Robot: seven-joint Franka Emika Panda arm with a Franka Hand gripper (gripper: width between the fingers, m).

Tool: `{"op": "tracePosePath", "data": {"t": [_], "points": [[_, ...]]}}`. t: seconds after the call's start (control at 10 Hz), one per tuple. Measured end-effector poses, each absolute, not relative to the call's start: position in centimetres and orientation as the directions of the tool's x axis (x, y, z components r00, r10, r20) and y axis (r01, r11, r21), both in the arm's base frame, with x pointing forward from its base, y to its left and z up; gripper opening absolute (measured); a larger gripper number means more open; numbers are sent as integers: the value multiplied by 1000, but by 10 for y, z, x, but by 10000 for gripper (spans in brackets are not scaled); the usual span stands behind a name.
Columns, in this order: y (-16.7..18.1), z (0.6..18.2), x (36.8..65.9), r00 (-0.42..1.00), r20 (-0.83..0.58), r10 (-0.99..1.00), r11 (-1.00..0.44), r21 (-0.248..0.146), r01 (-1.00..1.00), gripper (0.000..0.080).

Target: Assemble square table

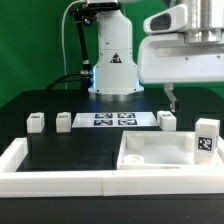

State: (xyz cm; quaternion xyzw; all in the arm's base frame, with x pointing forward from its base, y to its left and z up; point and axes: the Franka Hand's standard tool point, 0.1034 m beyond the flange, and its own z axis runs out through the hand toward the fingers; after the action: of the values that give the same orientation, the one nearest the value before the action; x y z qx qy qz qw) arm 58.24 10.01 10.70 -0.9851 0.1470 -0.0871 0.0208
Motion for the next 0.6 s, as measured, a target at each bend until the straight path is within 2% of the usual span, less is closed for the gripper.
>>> {"op": "tracePosePath", "data": {"t": [0.5, 0.6], "points": [[97, 103, 581, 941, 160, -297, -955, -61, -291, 649], [82, 96, 577, 977, 169, -131, -991, -25, -128, 649]]}}
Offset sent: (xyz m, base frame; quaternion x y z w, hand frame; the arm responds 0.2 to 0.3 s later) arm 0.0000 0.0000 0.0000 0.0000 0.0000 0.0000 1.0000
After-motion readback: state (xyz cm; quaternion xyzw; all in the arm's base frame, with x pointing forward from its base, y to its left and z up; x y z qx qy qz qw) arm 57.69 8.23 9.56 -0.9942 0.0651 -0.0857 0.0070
